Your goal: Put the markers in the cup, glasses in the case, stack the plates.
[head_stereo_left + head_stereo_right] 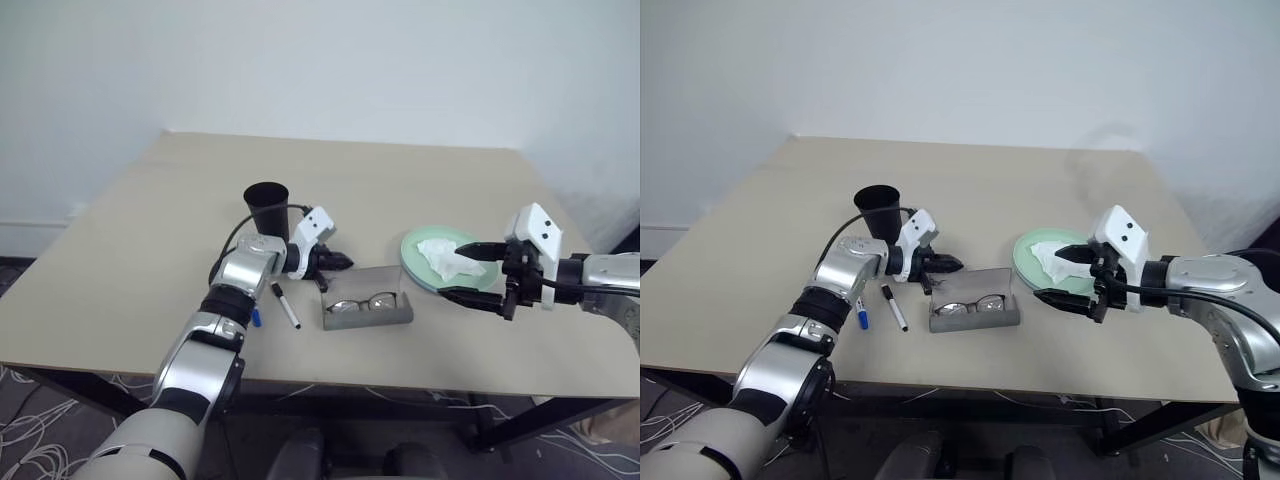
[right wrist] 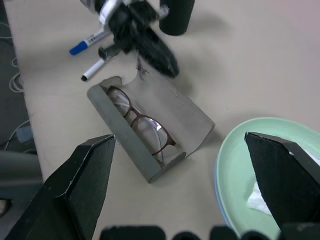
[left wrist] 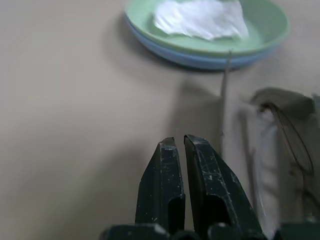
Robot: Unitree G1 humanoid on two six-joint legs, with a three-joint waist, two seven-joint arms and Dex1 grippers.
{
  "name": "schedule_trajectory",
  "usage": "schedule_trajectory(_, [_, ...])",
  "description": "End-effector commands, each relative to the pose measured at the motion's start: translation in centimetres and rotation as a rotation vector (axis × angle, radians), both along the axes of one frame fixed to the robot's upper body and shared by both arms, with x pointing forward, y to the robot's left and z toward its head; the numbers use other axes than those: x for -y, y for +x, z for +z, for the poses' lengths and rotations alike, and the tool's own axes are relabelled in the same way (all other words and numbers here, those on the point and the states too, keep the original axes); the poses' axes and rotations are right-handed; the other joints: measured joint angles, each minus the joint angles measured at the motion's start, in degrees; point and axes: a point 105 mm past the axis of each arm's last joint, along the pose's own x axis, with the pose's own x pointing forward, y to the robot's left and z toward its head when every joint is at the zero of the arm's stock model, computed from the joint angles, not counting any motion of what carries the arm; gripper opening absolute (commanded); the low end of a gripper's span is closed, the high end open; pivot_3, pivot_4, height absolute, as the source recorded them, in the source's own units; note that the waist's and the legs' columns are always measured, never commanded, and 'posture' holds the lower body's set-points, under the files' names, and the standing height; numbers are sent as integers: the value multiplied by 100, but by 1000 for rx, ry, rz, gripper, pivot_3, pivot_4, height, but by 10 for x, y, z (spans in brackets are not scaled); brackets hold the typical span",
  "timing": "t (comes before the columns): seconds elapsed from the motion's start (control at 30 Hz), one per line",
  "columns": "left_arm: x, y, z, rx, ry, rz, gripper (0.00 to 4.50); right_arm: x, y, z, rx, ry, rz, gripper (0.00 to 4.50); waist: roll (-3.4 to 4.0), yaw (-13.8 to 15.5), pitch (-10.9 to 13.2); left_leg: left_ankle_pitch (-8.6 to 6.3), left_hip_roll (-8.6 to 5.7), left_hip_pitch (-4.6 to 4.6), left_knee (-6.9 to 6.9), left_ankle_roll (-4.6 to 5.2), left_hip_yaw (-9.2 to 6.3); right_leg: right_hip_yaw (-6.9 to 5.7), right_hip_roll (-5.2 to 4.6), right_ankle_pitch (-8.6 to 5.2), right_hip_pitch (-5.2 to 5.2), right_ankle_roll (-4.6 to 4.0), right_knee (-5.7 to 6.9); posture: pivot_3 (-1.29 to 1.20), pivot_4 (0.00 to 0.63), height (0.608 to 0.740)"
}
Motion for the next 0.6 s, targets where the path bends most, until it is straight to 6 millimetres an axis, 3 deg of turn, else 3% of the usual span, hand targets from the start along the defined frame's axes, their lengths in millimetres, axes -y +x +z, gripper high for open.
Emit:
schedule_trajectory(0.03, [3, -12, 6, 21, 30, -95, 201, 2, -4, 20, 71, 0, 20, 4500, 3, -2, -2, 0, 0, 1, -3, 0, 1, 2, -2, 0, 0, 0, -1, 0, 0, 725])
schedule_trajectory(0.43, [-2, -60, -12, -25, 110, -256, 201, 4, -2, 17, 77, -14, 0, 4500, 19, -24, -11, 0, 0, 0, -9, 0, 1, 6, -10, -7, -2, -14, -7, 0, 0, 725])
schedule_trajectory(0.6, [-8, -59, -6, -14, 87, -205, 201, 1, -1, 16, 77, -16, 2, 4500, 35, -21, -21, 0, 0, 1, -10, 0, 0, 4, -9, -7, -2, -14, -9, 0, 0, 725])
